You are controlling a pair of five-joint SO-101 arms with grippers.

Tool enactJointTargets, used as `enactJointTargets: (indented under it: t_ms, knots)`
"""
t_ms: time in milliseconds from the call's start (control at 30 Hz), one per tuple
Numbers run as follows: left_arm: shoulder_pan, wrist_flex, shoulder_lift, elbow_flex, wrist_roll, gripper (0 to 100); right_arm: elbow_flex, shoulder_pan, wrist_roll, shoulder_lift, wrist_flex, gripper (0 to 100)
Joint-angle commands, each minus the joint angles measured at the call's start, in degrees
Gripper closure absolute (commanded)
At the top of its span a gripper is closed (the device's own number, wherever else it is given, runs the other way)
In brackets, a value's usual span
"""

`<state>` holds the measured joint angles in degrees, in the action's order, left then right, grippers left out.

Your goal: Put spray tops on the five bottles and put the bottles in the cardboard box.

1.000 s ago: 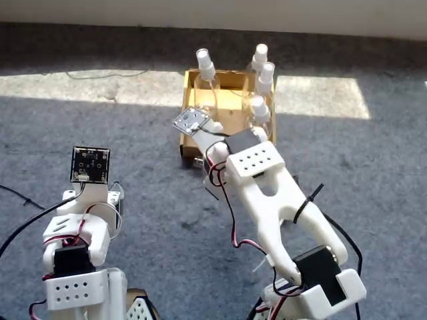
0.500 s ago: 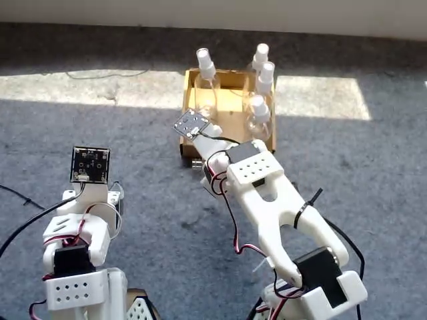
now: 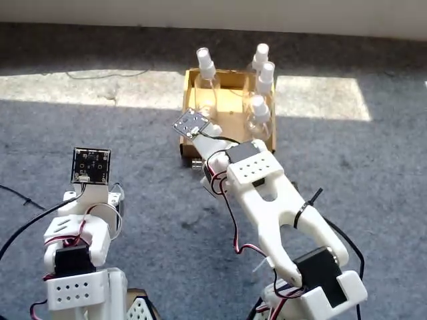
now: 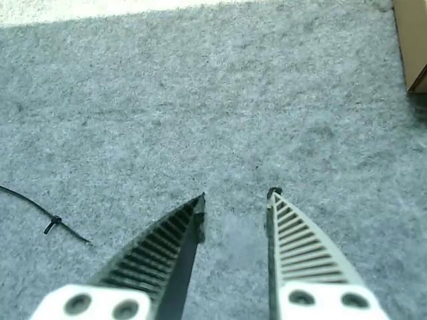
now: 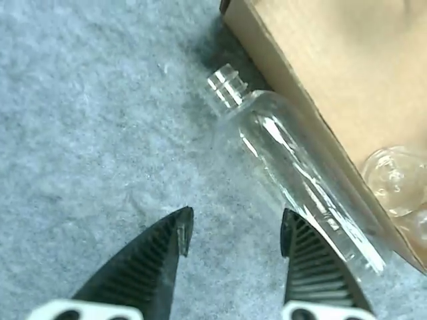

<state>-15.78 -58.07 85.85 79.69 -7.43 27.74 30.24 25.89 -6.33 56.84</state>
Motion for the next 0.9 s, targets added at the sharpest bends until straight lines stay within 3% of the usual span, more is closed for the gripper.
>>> enactJointTargets:
  t_ms: [0,200,500,867]
  knots:
    - [0.9,1.1,0.6,-0.5,0.2,85,-4.4,-0.7,0.2,-2.0,-0.7,82.7]
    - [0.9,1.1,0.6,-0.5,0.2,85,-8.0,-0.8,-3.2,-1.9,-1.0,82.7]
    - [0.8,1.1,0.6,-0.4,0.2,85,-7.4,-0.9,-3.3,-1.2,-7.7,82.7]
    - [0.8,1.1,0.6,-0.4,0.2,85,-6.1,-0.9,-3.3,-1.1,-7.7,82.7]
